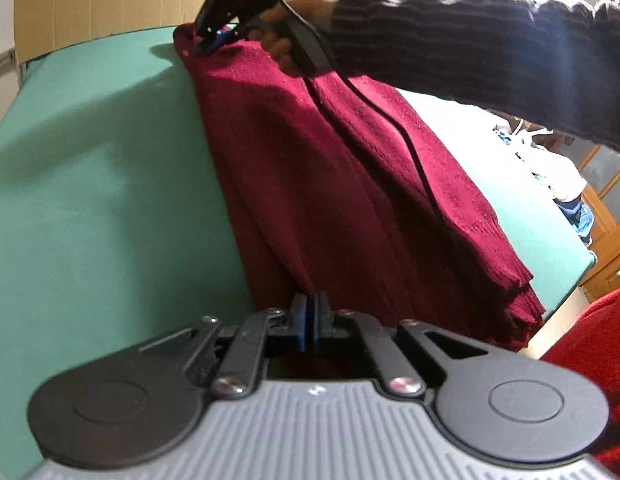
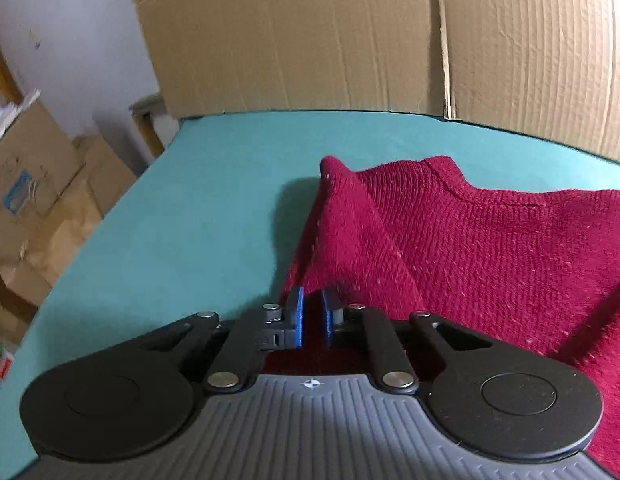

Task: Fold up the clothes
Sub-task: 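Open the right gripper and withdraw it from the collar edge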

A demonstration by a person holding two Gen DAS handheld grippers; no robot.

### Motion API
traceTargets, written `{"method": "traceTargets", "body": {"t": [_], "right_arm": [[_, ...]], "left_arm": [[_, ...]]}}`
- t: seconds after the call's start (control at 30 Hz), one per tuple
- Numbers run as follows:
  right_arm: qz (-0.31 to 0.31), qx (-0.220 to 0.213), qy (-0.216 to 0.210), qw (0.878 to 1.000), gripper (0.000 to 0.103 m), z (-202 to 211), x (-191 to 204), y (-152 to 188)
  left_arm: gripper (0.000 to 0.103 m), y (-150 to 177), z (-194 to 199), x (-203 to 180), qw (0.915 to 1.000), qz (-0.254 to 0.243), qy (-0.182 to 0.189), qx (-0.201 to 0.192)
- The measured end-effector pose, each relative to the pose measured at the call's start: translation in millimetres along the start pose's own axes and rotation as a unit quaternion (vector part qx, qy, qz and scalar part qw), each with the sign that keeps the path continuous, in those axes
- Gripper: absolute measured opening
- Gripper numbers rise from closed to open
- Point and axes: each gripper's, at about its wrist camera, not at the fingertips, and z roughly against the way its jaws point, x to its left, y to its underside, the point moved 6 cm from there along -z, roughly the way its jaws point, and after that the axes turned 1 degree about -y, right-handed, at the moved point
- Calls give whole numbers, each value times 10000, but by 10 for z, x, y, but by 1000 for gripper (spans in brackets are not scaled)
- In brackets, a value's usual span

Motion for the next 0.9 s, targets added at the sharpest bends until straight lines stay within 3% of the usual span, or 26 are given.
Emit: {"method": "traceTargets", "body": {"t": [0.17, 0.3, 0.37, 0.47, 0.6, 0.7, 0.77, 0.9], "right_arm": [[-12, 20, -300, 9995, 17, 549, 71, 182], [58, 449, -513, 9977, 20, 887, 178, 722], [236, 575, -421, 9972, 20, 929, 270, 998], [594, 253, -103, 9979, 19, 1020, 398, 1203], [139, 70, -228, 9996, 21, 1371, 456, 1300], [27, 228, -314, 9992, 20, 1488, 550, 1592], [-21, 429, -158, 9990, 20, 1466, 539, 1821], [-46, 179, 71, 9998, 21, 1728, 609, 2012]], "left_arm": [[0, 0, 187, 70, 9999, 26, -40, -147], [0, -26, 425, 220, 9993, -6, -197, -311], [0, -77, 498, 277, 9990, -75, -216, -389], [0, -246, 507, 306, 9983, -196, -111, -544], [0, -466, 244, 110, 9965, -508, 207, -632], [0, -412, -32, -17, 9956, -697, 483, -399], [0, -267, -167, -28, 9953, -818, 512, -116], [0, -71, -68, 39, 9939, -967, 535, 15]]}}
